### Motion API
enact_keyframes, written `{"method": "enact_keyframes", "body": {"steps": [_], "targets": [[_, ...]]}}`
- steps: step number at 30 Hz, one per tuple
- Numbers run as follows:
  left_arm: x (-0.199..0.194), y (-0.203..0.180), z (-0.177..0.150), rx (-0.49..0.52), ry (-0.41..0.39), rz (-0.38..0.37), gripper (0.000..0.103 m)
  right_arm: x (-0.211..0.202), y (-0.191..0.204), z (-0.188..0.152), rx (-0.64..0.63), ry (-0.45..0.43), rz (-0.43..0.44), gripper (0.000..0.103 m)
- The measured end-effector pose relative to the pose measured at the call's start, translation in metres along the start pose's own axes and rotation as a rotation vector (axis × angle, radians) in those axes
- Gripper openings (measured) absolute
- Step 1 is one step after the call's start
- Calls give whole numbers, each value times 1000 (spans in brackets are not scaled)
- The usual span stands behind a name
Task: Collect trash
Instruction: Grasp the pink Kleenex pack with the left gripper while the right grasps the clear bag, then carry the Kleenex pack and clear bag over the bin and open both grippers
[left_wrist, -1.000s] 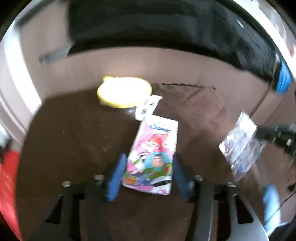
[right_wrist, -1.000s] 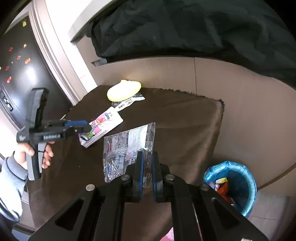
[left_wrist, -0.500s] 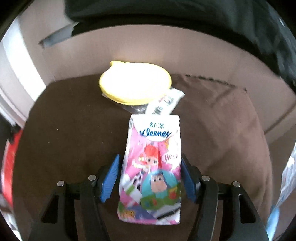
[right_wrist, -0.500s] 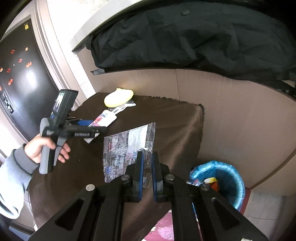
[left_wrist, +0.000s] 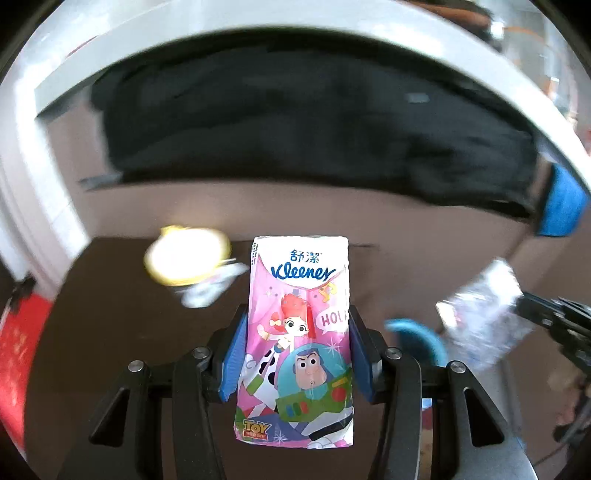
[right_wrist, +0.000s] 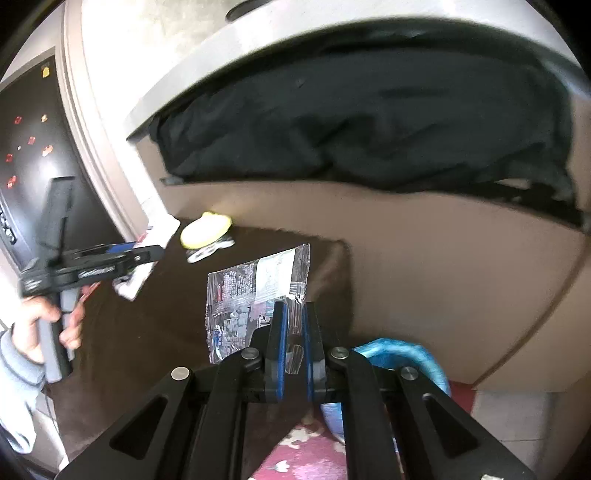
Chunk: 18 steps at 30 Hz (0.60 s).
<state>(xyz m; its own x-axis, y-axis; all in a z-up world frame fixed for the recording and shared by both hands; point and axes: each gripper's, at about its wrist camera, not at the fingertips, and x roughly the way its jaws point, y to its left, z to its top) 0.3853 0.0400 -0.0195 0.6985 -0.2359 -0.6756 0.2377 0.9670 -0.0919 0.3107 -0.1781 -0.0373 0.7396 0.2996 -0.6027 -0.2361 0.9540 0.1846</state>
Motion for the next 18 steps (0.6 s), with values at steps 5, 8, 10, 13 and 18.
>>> {"method": "enact_keyframes", "body": {"steps": [5,8,10,13,18], "targets": [[13,-70,-2,49,29,-124,50,-40,-40,-4,9,-24,-85,7],[40,-107,-14,59,91,-167,50,-50,-64,-12,10,-16,-136,7],[60,-127,-27,55,148,-193,50,-51,-79,-19,18,-1,-164,7],[94,-151,-42,70,226,-202,50,-42,-108,-34,54,37,-189,7],[141,-160,-57,39,314,-213,51,-4,-138,-59,102,119,-213,7]]}}
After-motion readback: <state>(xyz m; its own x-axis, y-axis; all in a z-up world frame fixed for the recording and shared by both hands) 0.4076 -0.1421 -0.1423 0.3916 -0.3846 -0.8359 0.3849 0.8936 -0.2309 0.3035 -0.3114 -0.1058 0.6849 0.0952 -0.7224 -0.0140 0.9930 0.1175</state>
